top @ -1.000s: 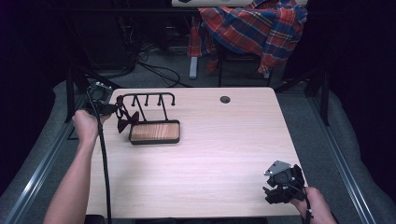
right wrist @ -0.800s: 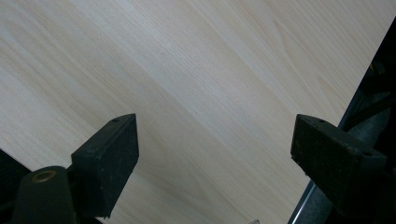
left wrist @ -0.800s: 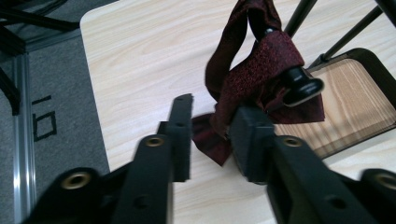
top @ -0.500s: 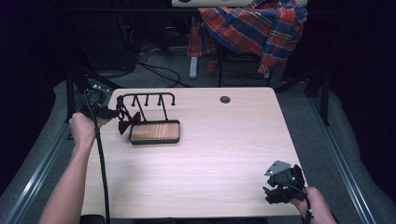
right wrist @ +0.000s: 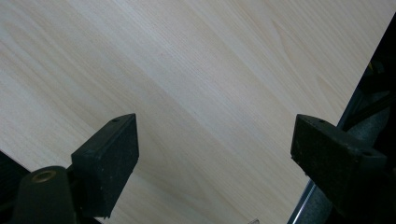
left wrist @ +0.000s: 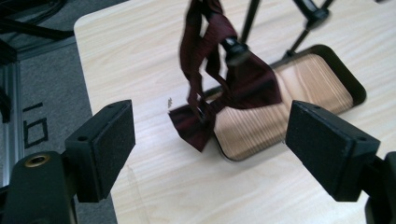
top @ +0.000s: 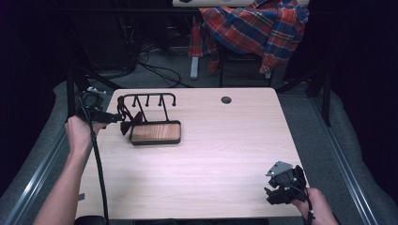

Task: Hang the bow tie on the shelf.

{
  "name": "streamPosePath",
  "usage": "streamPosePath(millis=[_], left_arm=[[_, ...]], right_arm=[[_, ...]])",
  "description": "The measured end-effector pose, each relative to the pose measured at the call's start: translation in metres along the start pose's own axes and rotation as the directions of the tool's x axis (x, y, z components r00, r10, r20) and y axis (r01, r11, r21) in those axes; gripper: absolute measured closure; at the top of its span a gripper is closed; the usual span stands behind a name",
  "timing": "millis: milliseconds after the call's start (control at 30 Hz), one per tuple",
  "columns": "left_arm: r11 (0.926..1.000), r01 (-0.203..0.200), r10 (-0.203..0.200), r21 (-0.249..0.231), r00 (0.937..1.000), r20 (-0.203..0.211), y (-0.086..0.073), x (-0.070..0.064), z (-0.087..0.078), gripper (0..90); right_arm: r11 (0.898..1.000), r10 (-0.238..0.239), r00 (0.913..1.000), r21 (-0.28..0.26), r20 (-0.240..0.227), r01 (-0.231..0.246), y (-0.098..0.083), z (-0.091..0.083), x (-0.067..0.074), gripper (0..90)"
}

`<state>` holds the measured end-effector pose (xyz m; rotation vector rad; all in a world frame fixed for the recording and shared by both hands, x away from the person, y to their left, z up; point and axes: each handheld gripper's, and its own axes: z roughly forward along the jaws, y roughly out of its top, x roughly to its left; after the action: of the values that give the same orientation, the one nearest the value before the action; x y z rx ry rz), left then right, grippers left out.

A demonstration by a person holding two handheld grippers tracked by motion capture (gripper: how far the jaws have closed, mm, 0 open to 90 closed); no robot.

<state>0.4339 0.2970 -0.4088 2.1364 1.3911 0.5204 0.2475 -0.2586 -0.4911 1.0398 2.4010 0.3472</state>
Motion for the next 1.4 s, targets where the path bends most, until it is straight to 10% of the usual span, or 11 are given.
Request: streamPosePath(millis=[567,1400], left_arm=[[0.9989,-0.048,0.048,-0.004,0.9977,0.048,-0.035,-0.023,-0.025,11.4],[0.9892,-0.083,0.073,0.121,0.9938,0.083,-0.087,-0.046,-0.017,3.1]], right_arm=[[1.000,-0.004,1.0000,0.004,0.004,0.004,0.000,0.000,0.000,14.9],[1.000,-0.015,0.9998,0.006,0.009,0.015,0.000,-0.001,0.001,14.9]])
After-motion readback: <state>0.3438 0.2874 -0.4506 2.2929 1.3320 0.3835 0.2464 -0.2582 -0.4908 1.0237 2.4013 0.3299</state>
